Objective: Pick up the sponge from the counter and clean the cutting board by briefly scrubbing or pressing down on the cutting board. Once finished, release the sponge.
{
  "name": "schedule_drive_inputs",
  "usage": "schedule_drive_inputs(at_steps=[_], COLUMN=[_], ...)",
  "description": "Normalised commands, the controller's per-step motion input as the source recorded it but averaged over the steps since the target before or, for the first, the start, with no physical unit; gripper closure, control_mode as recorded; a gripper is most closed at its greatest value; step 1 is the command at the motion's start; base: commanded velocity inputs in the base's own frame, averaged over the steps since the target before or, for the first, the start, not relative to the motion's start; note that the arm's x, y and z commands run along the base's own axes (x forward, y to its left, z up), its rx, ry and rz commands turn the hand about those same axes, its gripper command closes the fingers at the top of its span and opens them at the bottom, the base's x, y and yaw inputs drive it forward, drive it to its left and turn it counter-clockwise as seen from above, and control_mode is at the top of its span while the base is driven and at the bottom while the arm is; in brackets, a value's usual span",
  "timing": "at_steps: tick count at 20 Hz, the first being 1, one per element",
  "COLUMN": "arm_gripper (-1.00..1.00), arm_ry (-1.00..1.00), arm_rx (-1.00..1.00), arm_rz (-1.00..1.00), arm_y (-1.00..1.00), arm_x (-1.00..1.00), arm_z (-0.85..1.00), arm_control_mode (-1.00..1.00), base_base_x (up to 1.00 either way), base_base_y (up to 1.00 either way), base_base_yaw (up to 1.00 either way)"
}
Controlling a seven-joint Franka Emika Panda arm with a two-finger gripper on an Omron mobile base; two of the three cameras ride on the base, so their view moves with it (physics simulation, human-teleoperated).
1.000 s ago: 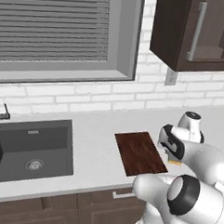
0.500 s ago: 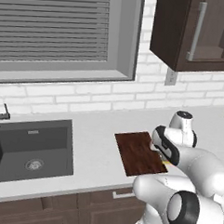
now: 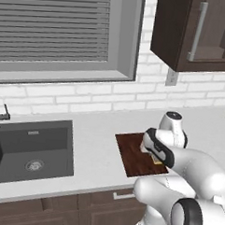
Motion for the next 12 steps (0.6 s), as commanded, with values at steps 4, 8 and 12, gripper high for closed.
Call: schedule_drive_inputs(at_steps=[4,8,12], arm_gripper=[1.00,1.00,1.00], arm_ry=[0.00,0.00,0.00], arm_rx=[0.00,0.00,-0.01], arm_rz=[0.14,0.10,0.06], arm_y=[0.30,0.17,0.03], arm_x=[0.37,0.27,0.12], arm_z=[0.00,-0.05,-0.14], arm_control_mode=[-1.00,-1.00,-1.00], base_base_x=[0.00,0.00,0.00], base_base_y=[0.00,0.00,0.00], base_base_yaw=[0.00,0.00,0.00])
